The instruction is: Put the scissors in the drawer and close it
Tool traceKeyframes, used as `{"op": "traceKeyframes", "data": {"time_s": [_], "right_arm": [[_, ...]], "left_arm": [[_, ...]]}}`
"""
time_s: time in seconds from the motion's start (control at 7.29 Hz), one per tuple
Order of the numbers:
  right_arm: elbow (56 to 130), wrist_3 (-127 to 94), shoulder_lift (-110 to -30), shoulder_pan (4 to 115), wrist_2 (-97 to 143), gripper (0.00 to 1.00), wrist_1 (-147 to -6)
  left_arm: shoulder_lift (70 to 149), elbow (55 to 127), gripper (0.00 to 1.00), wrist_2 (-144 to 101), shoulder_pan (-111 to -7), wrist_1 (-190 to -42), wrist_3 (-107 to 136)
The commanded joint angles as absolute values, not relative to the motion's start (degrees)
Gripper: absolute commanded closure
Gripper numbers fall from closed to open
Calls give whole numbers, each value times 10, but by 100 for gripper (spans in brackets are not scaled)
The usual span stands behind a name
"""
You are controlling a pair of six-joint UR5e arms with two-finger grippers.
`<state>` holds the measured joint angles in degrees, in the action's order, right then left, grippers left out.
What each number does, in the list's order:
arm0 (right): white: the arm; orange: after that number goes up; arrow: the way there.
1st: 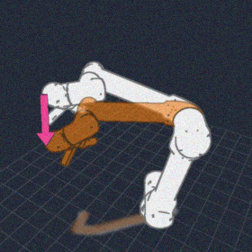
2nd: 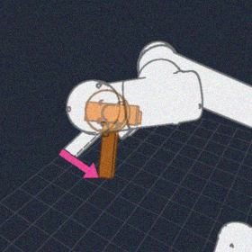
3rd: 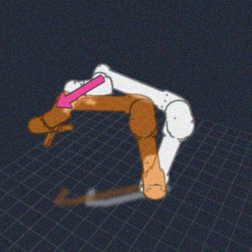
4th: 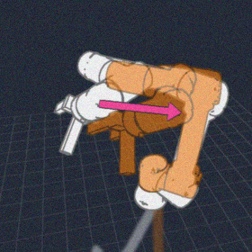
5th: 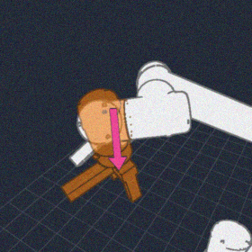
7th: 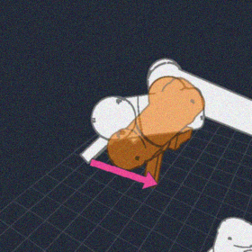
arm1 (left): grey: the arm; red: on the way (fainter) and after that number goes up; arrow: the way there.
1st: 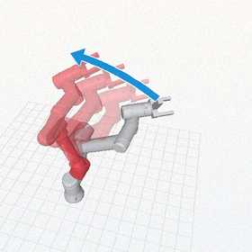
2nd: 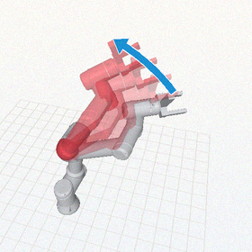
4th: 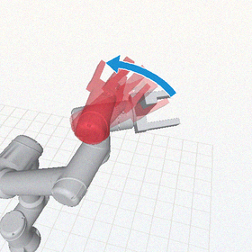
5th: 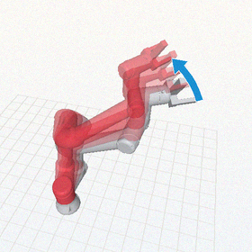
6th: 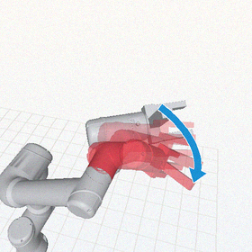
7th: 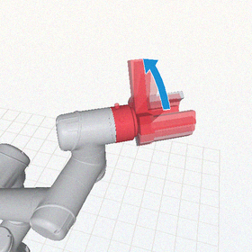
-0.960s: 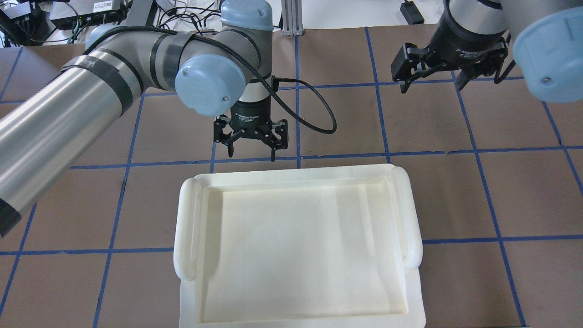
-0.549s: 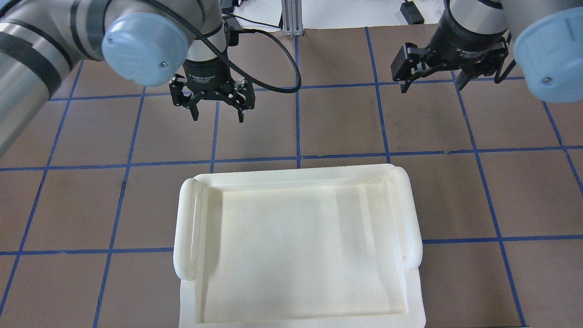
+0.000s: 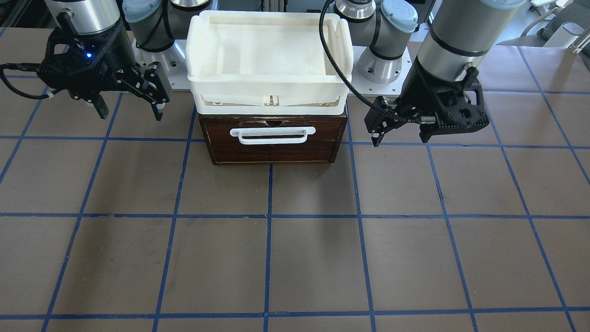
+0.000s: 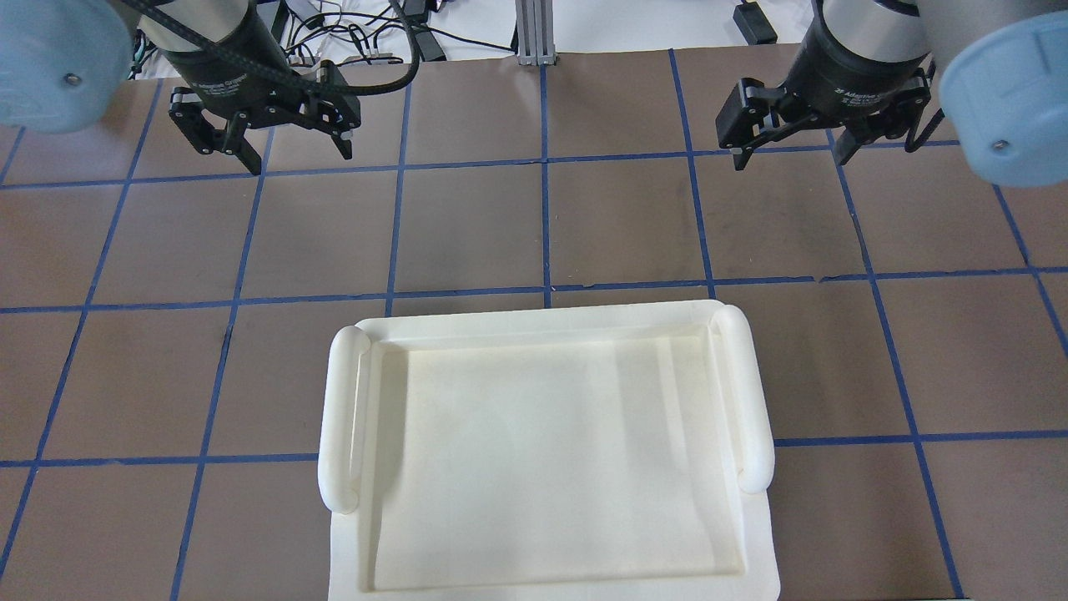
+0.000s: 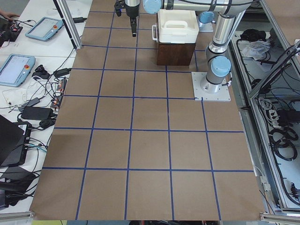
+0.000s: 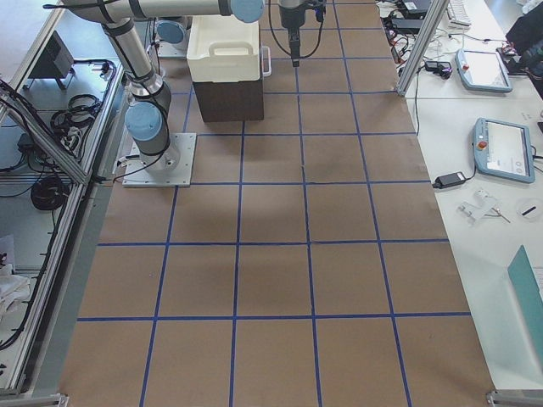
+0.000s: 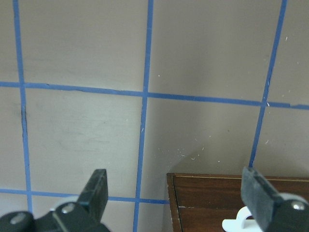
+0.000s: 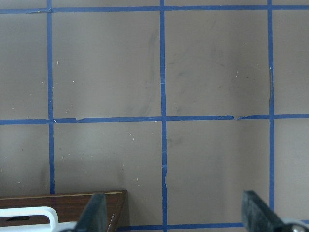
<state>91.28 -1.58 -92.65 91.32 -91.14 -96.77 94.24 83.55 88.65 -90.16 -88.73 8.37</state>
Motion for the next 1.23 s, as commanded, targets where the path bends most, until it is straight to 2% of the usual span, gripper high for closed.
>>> {"op": "traceKeyframes", "data": {"time_s": [0.0,1.1], "right_arm": [[913,-16,-926,913,-911,0,-968],[913,-16,-926,913,-911,0,-968]], "left_arm": [[902,839,0,887,-895,-883,84],[864,857,0,911,-896,-950,-25]]}}
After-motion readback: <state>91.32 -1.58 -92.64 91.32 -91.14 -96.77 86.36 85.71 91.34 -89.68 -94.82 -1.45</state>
